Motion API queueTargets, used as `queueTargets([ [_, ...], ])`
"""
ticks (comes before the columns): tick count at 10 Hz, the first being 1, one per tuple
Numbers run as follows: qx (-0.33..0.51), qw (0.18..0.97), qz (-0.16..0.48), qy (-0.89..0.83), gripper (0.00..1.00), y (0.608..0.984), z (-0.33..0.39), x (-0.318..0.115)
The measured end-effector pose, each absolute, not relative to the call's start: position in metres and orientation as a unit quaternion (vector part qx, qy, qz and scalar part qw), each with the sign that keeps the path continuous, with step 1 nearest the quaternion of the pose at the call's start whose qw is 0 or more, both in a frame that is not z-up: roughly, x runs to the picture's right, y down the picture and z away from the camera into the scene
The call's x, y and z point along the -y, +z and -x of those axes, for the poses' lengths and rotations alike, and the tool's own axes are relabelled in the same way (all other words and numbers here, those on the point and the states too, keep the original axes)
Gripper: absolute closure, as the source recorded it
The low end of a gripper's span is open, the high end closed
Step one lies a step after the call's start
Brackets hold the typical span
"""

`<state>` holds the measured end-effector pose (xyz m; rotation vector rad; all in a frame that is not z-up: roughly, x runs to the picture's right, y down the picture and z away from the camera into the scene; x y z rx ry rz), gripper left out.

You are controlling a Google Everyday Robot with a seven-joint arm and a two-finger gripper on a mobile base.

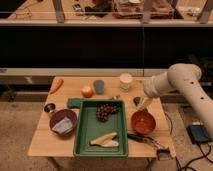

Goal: Place grapes in paper cup

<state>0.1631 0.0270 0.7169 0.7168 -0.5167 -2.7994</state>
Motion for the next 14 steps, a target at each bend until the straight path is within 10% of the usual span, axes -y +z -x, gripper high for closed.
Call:
queueTargets([
  [7,0.188,0.325,-0.270,-0.887,0.20,0.697,-0.062,-0.032],
  [14,0.205,0.382,-0.228,-0.872,0.20,0.705,-0.048,-0.046],
])
